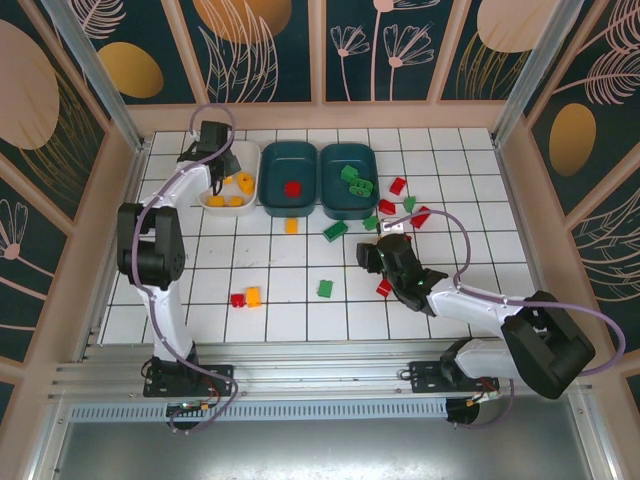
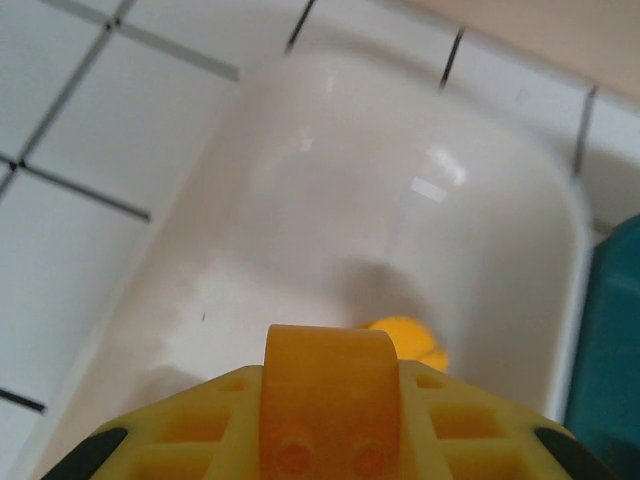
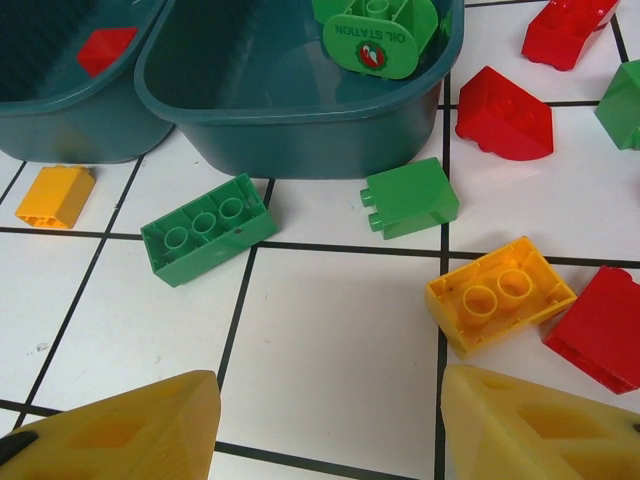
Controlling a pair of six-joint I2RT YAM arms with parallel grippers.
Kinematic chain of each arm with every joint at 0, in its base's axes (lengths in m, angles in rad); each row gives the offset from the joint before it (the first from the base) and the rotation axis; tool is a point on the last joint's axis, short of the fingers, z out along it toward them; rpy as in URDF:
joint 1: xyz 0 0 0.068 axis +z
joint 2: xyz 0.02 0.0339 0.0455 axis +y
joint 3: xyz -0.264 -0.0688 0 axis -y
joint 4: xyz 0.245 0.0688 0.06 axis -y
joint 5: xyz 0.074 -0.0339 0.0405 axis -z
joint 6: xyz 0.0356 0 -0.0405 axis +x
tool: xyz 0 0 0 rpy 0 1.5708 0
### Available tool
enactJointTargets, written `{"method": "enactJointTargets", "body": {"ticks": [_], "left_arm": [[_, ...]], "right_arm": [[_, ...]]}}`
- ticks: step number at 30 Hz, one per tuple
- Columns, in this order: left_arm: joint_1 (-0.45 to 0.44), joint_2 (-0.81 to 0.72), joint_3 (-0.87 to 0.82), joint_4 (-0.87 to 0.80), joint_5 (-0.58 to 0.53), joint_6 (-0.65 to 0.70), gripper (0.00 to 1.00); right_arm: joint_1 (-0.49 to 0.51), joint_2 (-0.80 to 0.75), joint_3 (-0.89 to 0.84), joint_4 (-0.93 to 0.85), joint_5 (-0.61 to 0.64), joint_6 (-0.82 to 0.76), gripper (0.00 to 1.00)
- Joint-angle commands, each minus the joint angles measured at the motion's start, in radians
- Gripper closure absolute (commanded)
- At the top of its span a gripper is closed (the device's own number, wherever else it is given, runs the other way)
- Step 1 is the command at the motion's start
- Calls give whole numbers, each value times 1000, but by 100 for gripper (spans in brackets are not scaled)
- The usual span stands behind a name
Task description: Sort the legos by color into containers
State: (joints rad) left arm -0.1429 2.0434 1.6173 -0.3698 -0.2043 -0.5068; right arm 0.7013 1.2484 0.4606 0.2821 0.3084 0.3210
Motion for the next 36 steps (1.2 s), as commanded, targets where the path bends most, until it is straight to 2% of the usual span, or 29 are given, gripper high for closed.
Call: {"method": "enactJointTargets", "body": {"ticks": [1,3,5,9,10,12,15,18,21,23,25,29,33,36], "left_arm": [[17,143,201,-114,63,-2,71],[20,166,239,-132,75,-13,64],[20,163,255,-133,90,-18,41],[20,87,219,-114,122,-15,16],[20,46,186,-96,123,-20,13],[20,-52,73,-40,128,-45,11],[21,-267,-204,130,173,-122,9],[20,-544,-536,310,207,-221,2],[20,-801,-817,416,207,-295,1],[20,-952,-958,410,181,-322,1],[20,-1103,-1057,335,129,-339,2],[20,-1353,-1204,253,150,-367,2],[20,-1540,-1264,149,137,-377,2],[20,-1613,-1267,99,132,-377,2]], "right_arm": [[13,-20,13,24,36,-11,39],[18,-7,14,35,22,-17,38],[23,23,29,34,-1,-19,37],[68,100,99,21,-4,-8,36],[90,125,126,20,-1,-7,35],[129,179,183,17,10,-4,35],[174,273,272,23,30,14,34],[202,397,393,17,45,49,32],[227,516,520,-2,72,69,29],[240,597,604,-23,97,78,28],[245,682,701,-64,124,89,27],[245,817,838,-124,159,98,26],[237,927,967,-213,172,122,27],[233,956,1000,-247,202,171,27]]}}
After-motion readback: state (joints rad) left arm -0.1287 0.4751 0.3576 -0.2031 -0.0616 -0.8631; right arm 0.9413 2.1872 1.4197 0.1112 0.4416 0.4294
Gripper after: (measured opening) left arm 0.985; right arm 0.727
